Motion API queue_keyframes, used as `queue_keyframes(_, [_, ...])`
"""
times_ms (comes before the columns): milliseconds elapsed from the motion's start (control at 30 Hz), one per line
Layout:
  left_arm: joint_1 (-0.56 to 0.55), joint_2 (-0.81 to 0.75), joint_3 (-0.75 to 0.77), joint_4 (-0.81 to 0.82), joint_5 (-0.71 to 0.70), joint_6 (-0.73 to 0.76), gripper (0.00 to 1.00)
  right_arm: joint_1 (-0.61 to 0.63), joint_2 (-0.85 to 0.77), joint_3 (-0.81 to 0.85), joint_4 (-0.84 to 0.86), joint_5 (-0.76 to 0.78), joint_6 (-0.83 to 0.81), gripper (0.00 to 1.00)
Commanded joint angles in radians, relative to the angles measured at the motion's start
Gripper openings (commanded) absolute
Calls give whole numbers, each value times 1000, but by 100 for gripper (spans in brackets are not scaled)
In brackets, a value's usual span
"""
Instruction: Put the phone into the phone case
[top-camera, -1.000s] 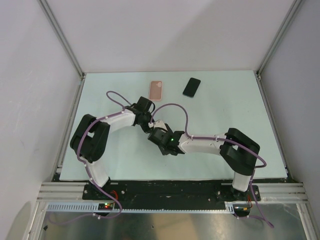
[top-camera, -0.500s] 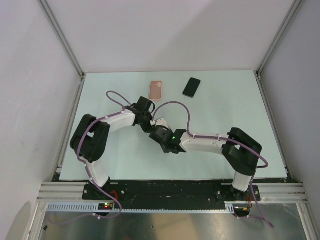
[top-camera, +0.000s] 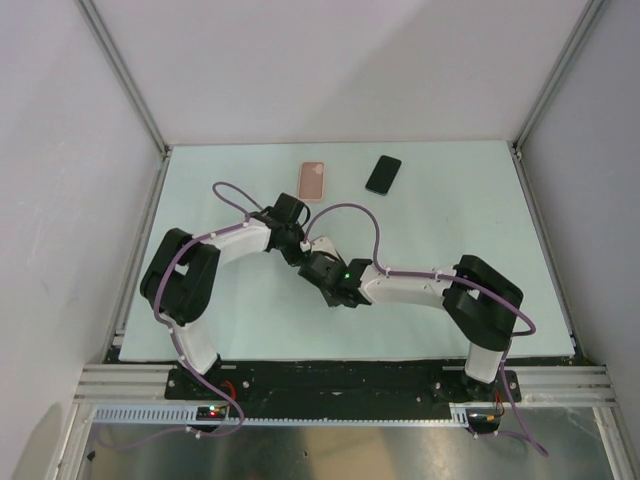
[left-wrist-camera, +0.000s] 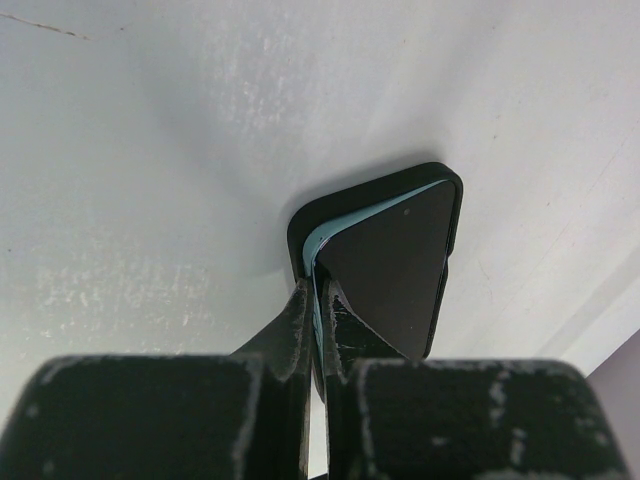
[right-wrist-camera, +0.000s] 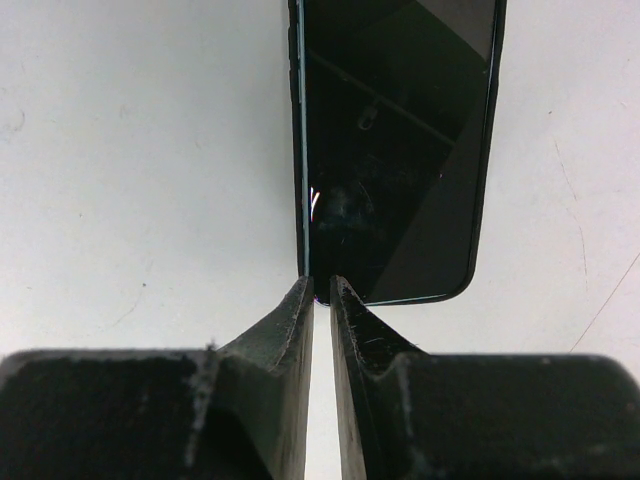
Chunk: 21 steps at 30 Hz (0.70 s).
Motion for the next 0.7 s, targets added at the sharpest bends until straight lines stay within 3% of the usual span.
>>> queue_keyframes(0, [4,78,-30,-32,-143,24,5,6,21,25,5,8,5,17])
queue_keyframes(667, [4,95,-24,-32,-143,23,4,16,104,-22,-20,9,38,8])
